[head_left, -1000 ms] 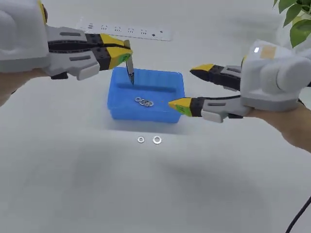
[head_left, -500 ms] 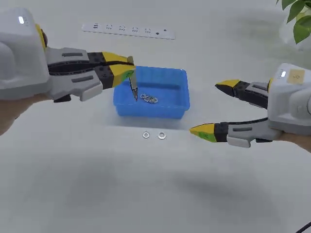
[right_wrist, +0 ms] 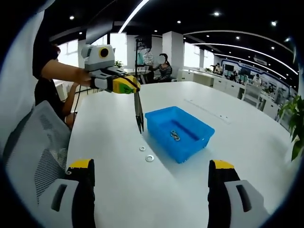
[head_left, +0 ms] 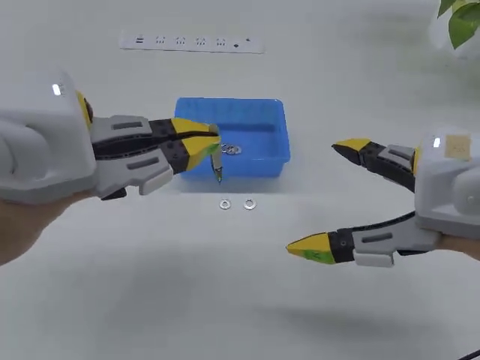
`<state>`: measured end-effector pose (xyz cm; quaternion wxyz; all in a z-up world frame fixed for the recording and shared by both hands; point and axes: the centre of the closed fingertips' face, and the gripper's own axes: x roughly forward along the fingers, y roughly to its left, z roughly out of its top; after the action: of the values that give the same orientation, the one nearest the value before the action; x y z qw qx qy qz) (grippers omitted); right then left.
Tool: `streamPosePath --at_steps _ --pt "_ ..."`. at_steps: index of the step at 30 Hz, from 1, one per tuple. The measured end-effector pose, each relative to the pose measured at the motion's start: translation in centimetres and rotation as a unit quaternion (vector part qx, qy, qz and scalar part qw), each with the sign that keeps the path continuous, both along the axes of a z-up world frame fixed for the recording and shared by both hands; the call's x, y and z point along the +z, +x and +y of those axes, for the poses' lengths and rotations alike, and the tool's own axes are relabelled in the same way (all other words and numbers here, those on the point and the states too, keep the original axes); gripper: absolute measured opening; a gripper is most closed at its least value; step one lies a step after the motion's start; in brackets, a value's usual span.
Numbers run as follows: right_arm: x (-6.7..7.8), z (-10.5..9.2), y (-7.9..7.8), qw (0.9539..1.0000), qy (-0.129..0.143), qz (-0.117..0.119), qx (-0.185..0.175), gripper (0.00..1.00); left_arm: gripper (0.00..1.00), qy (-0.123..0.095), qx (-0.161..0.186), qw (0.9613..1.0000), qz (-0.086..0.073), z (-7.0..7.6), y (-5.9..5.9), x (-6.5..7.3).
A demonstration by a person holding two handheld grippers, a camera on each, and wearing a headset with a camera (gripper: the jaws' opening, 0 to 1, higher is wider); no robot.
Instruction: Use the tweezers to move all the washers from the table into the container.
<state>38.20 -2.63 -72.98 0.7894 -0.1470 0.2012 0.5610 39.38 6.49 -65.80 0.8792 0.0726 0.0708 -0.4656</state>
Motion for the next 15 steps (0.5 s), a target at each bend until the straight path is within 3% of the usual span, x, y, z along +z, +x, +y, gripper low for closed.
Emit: streamPosePath --at_steps 1,3,5,10,15 --pt "0.0 0.0 -0.1 1.0000 0.006 0.003 0.000 1.00 0.05 0.002 -0.001 1.0000 0.001 0.0 -0.1 -0.1" --pt "-0.1 0.1 -0.4 0.9999 0.012 0.005 0.001 1.00 0.05 0.009 0.002 0.9999 -0.014 0.1 -0.1 -0.1" --pt "-0.3 0.4 -0.5 0.9999 0.014 0.010 -0.001 1.00 0.05 -0.002 0.007 0.9998 -0.018 0.2 -0.1 0.3" --pt "-0.5 1.4 -0.9 0.9994 0.027 0.019 -0.002 1.00 0.05 0.015 0.003 0.9999 0.004 0.3 -0.1 -1.4" --pt "-1.2 2.1 -1.3 0.9990 0.032 0.031 -0.003 1.00 0.05 0.010 -0.001 0.9998 0.019 0.0 -0.4 -2.4"
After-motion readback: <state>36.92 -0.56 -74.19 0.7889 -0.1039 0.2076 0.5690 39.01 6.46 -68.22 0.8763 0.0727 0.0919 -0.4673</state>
